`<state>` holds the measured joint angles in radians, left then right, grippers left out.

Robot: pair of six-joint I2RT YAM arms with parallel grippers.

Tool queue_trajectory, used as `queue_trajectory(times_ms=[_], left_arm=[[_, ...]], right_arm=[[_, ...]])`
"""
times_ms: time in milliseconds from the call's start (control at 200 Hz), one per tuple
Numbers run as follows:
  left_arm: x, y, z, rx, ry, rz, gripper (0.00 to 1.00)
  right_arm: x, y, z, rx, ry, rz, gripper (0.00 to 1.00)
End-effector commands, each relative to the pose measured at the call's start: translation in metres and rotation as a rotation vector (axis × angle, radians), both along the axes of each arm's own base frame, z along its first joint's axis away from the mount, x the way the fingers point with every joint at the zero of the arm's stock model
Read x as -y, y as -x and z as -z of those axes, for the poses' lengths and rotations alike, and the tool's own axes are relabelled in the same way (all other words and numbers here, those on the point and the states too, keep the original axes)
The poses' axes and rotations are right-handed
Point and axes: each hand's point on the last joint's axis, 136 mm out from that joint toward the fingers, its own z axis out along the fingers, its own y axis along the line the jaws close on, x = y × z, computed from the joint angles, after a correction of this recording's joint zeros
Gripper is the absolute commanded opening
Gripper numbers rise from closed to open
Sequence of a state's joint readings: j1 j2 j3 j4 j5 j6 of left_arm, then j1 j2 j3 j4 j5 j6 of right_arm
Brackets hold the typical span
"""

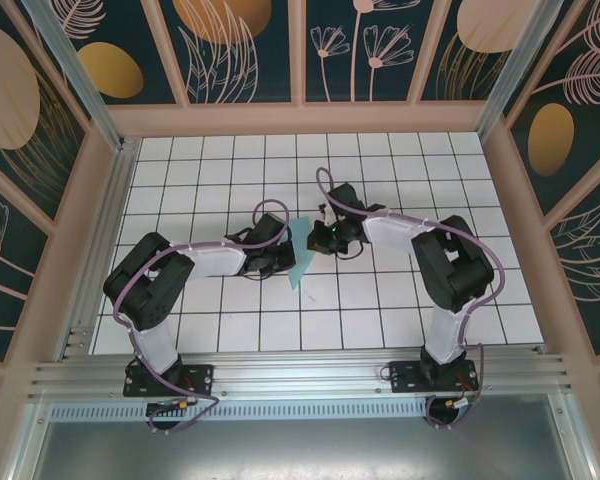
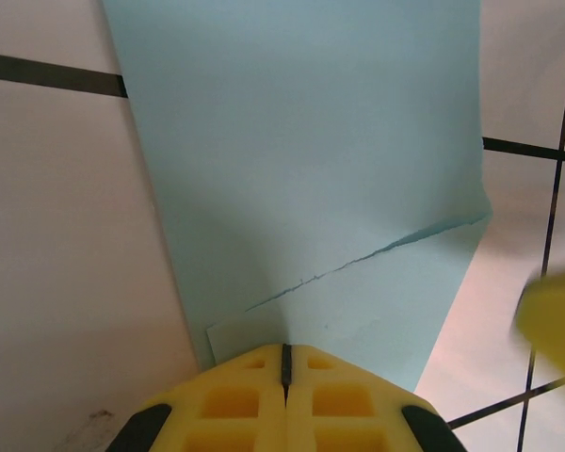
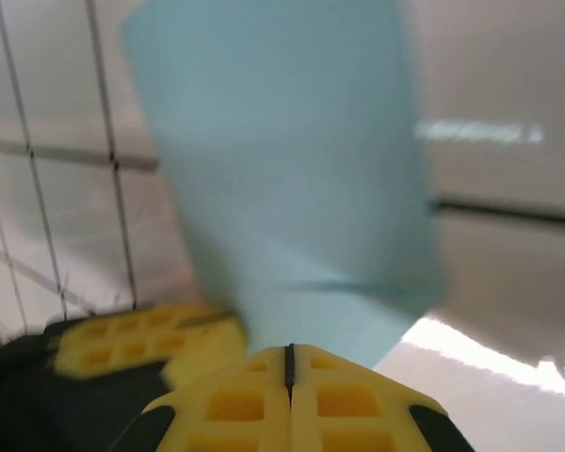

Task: Fold a paper plane with a square sheet of paper (pick it up from the middle)
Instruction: Third fold the triangle at the center of the table.

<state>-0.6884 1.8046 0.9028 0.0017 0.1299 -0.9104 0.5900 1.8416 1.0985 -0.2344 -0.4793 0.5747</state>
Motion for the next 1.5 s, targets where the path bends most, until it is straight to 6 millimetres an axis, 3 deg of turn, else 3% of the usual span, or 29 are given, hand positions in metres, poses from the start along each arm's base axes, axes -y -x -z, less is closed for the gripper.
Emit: queue_trajectory(times_ms=[0, 150, 420, 691, 851, 906, 1051, 1241, 1346, 1496], left_arm=[[-0.036, 0.027, 0.044, -0.131, -0.139, -0.071, 0.03], [-0.036, 0.033, 0.047, -0.155, -0.093, -0.122, 0.00], [-0.030, 0.030, 0.037, -0.159, -0.010, -0.177, 0.00], [-0.030, 0.030, 0.035, -0.160, 0.024, -0.195, 0.00], [-0.014, 0.021, 0.003, -0.087, 0.127, -0.152, 0.10], [-0.006, 0.017, -0.025, -0.032, 0.202, -0.129, 0.13], [0.004, 0.035, -0.048, -0.031, 0.302, -0.091, 0.13], [0.017, 0.072, -0.030, -0.124, 0.322, -0.036, 0.04], [0.027, 0.079, -0.028, -0.149, 0.358, -0.011, 0.00], [0.020, 0.081, -0.010, -0.190, 0.289, -0.039, 0.00]], right_arm=[[-0.008, 0.038, 0.002, -0.105, -0.046, -0.035, 0.02], [-0.014, 0.055, 0.010, -0.142, -0.054, -0.051, 0.00], [-0.029, 0.050, 0.015, -0.156, -0.103, -0.081, 0.00], [-0.016, 0.057, 0.046, -0.209, 0.002, -0.070, 0.00], [-0.015, 0.058, 0.048, -0.216, 0.008, -0.069, 0.00], [-0.015, 0.056, 0.046, -0.212, 0.007, -0.064, 0.00], [-0.016, 0.055, 0.044, -0.222, 0.007, -0.059, 0.00], [-0.017, 0.055, 0.044, -0.235, 0.004, -0.054, 0.00], [-0.017, 0.055, 0.044, -0.235, 0.004, -0.054, 0.00], [-0.017, 0.055, 0.045, -0.236, 0.008, -0.053, 0.00]])
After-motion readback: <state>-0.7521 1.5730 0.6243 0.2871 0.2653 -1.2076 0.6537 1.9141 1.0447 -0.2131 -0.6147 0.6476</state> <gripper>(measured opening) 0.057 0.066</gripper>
